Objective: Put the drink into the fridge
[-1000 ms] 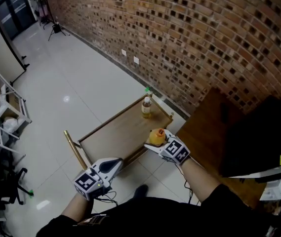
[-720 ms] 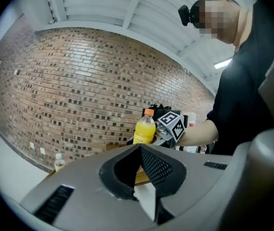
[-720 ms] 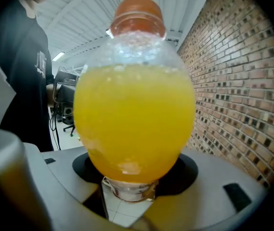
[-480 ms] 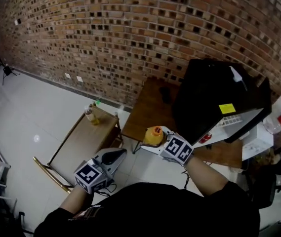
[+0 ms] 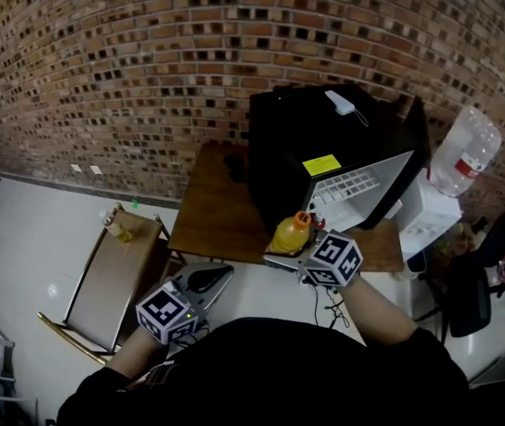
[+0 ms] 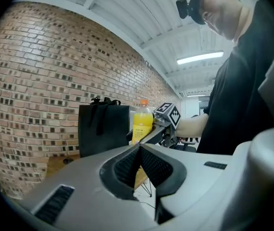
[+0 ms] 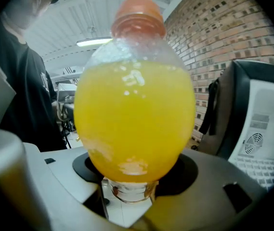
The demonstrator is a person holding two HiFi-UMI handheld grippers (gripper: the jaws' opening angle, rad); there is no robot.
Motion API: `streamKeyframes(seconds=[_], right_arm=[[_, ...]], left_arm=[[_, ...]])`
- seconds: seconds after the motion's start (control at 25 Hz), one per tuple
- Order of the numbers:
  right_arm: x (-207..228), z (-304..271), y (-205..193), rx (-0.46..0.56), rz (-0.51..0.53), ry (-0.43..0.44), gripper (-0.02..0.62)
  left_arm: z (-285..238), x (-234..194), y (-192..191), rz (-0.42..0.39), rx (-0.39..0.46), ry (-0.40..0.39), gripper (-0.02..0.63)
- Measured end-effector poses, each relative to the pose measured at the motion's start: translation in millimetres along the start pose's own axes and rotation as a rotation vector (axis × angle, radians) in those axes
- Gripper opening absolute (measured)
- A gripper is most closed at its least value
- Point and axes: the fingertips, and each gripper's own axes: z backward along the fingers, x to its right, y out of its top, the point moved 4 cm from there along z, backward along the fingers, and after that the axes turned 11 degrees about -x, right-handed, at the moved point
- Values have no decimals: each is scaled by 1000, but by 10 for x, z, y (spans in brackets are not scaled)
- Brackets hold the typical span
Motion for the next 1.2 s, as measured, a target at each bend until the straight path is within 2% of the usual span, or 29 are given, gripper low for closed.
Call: streamKeyframes(seconds=[0.24, 0.44, 0.56, 0.64, 0.76, 0.88, 0.96, 1.2], right_arm=[[411, 684, -468, 100, -216, -55, 288], [973, 1115, -971, 232, -504, -81, 288], [1351, 1303, -1227, 345, -690, -84, 288], [1546, 1394, -1276, 420, -755, -69, 288], [1764, 1454, -1308, 529, -869, -29, 290], [1968, 1363, -1398, 645, -1072, 38, 290], [2079, 1267, -1444, 702, -1169, 71, 290], [2226, 1038, -1470, 713, -1285, 87, 295]], left_arm=[[-347, 241, 158, -40, -22, -48, -5], [-414, 346, 175, -49, -52, -48, -5], [-376, 399, 187, -48, -72, -33, -5], [-348, 432, 191, -48, -83, -24, -5], [-298, 470, 180, -47, -93, -10, -5], [-230, 502, 141, -42, -100, 4, -5], [-189, 501, 102, -43, -106, 15, -5], [-127, 495, 62, -25, -97, 31, -5]])
